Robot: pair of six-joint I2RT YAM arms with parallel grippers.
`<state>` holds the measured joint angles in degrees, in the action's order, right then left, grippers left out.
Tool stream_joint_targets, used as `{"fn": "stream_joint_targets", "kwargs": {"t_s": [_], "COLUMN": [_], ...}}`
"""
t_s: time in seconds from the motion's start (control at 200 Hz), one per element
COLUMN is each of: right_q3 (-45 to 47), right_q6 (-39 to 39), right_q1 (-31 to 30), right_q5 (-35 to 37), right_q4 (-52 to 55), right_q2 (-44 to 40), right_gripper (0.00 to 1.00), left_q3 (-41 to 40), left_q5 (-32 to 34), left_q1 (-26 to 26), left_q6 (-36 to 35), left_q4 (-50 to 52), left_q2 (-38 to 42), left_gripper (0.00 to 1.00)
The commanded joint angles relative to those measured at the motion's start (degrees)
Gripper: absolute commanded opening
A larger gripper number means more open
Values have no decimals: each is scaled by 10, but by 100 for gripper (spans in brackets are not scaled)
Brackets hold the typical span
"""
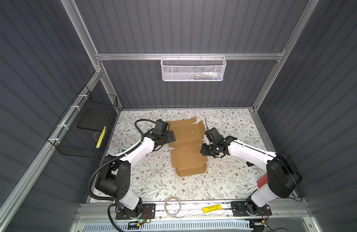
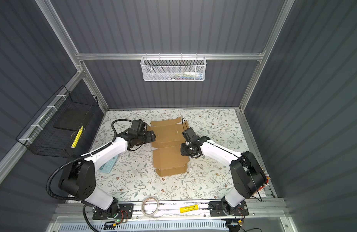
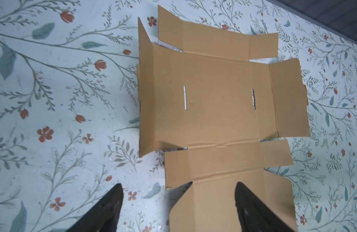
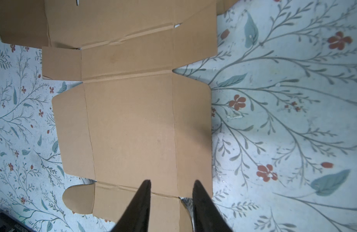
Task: Assemble paper box
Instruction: Rotate the paper box at the center of the table.
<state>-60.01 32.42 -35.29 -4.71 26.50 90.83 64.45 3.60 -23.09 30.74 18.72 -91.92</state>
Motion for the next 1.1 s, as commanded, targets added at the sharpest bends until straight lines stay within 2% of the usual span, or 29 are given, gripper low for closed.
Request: {"fn": "stream_joint_targets", "kwargs": {"t_s": [0.0, 0.255, 0.57, 0.916, 1.091], "right_q3": [-18, -42, -76, -99, -95], "right_q6": [-14, -29, -38, -24, -10], "right_q1": [5, 26, 41, 44, 44], "right_q5": [11, 3, -6, -13, -19], "right_q4": [23, 32, 47, 50, 46], "right_q2": [-3, 1, 30, 51, 51], "right_gripper": [39, 40, 40, 40, 41], "left_q3": [25, 76, 191, 208, 201], "left_q5": [-60, -101, -155, -194, -200], "left_q1": [29, 78, 109, 109, 109], "left_q6": [-35, -67, -112, -129, -132], "left_q4": [11, -7, 10, 7, 1], "left_q2": [-39, -113, -229, -283, -287], "left_gripper": [87, 87, 76, 54, 36]}}
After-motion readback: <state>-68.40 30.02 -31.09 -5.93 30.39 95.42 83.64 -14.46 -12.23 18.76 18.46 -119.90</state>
